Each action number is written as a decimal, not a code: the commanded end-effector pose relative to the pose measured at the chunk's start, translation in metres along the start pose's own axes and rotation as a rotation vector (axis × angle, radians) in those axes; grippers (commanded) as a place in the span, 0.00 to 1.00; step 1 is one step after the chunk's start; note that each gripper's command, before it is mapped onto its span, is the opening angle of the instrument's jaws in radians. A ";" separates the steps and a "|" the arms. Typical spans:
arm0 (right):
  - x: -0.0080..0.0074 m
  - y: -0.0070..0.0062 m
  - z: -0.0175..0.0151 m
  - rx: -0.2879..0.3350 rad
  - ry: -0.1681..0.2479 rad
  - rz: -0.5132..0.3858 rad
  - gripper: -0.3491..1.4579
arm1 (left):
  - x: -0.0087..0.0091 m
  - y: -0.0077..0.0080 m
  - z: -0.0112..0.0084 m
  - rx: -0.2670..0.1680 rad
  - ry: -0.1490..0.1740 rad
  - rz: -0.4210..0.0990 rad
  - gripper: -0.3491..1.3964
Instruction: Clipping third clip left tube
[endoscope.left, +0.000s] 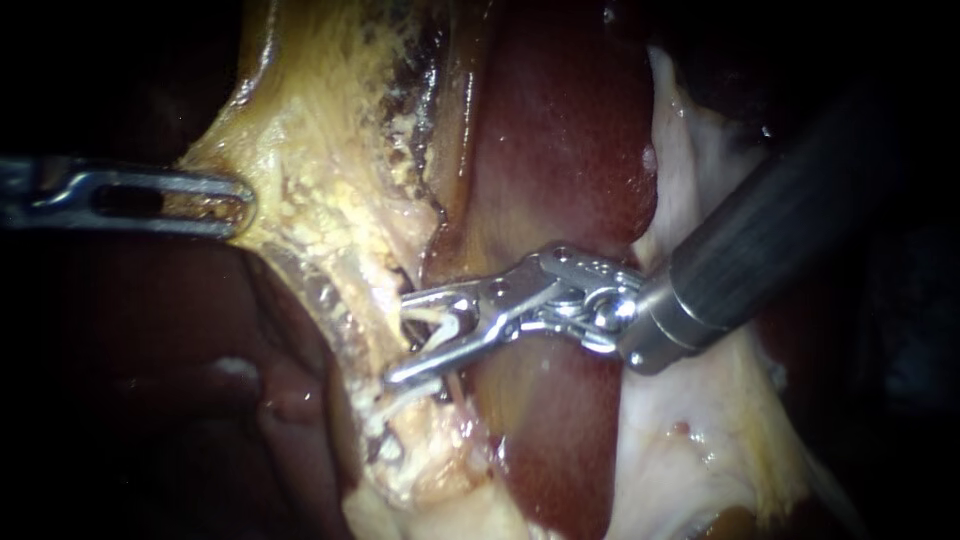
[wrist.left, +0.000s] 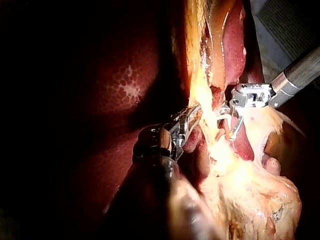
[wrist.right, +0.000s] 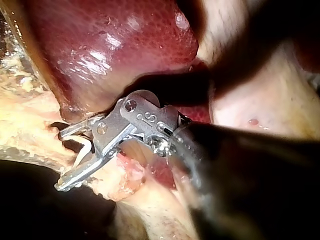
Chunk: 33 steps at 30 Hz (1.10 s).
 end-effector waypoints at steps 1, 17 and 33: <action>0.0000 0.0001 -0.0001 -0.002 -0.006 -0.001 0.49 | 0.0000 -0.0001 0.0000 0.001 0.002 0.000 0.00; 0.0001 -0.0016 0.0010 0.054 -0.004 0.012 0.49 | -0.0001 0.0010 -0.0001 0.006 0.006 0.003 0.00; 0.0009 -0.0041 0.0038 0.137 0.055 0.091 0.48 | -0.0001 0.0025 0.0000 -0.004 0.013 0.008 0.00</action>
